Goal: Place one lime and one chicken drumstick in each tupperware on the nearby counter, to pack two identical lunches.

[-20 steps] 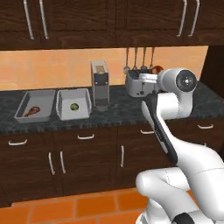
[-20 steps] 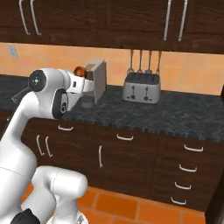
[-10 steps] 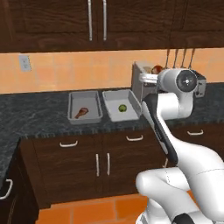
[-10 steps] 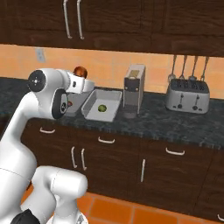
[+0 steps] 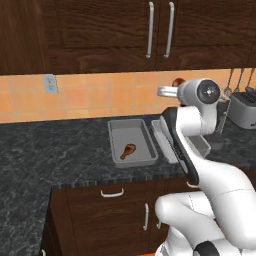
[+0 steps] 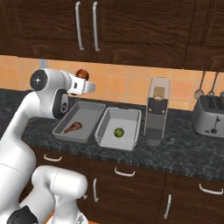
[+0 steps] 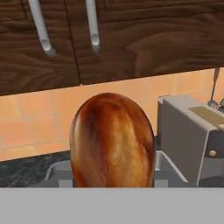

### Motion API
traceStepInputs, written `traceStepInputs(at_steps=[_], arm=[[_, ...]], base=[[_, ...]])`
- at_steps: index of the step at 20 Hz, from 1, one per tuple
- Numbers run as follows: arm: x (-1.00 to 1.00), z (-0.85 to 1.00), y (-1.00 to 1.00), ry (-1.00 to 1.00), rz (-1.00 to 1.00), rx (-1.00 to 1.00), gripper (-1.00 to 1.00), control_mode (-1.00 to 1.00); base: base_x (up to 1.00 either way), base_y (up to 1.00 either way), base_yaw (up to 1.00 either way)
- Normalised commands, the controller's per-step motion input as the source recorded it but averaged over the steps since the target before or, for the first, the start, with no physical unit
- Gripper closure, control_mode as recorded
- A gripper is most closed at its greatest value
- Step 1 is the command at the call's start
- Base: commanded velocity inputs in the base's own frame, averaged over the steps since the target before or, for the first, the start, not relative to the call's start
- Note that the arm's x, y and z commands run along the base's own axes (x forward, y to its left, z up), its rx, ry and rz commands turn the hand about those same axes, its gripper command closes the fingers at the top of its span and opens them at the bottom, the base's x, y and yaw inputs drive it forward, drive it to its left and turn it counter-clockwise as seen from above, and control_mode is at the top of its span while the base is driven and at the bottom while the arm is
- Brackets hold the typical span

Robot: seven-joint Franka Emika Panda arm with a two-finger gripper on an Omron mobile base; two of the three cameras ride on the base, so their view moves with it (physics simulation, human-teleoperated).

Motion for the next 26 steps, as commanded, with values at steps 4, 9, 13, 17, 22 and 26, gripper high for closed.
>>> traceStepInputs(at_steps=[4, 9, 13, 17, 22, 26], arm=[[0.14, -1.00, -0.99, 0.28, -0.12, 0.00, 1.00, -1.00], [0.82, -1.00, -0.71, 0.16, -0.05, 0.00, 1.00, -1.00], [1.00, -1.00, -0.36, 0.15, 0.00, 0.00, 1.00, -1.00], [0.87, -1.00, -0.07, 0.08, 0.00, 0.00, 1.00, -1.00], [0.79, -0.90, 0.00, 0.01, 0.00, 0.00, 1.00, -1.00], [0.38, -0.69, 0.00, 0.00, 0.00, 0.00, 1.00, -1.00]], base=[[0.00, 0.00, 0.00], [0.00, 0.00, 0.00], [0.00, 0.00, 0.00], [0.00, 0.00, 0.00], [0.00, 0.00, 0.00], [0.00, 0.00, 0.00]])
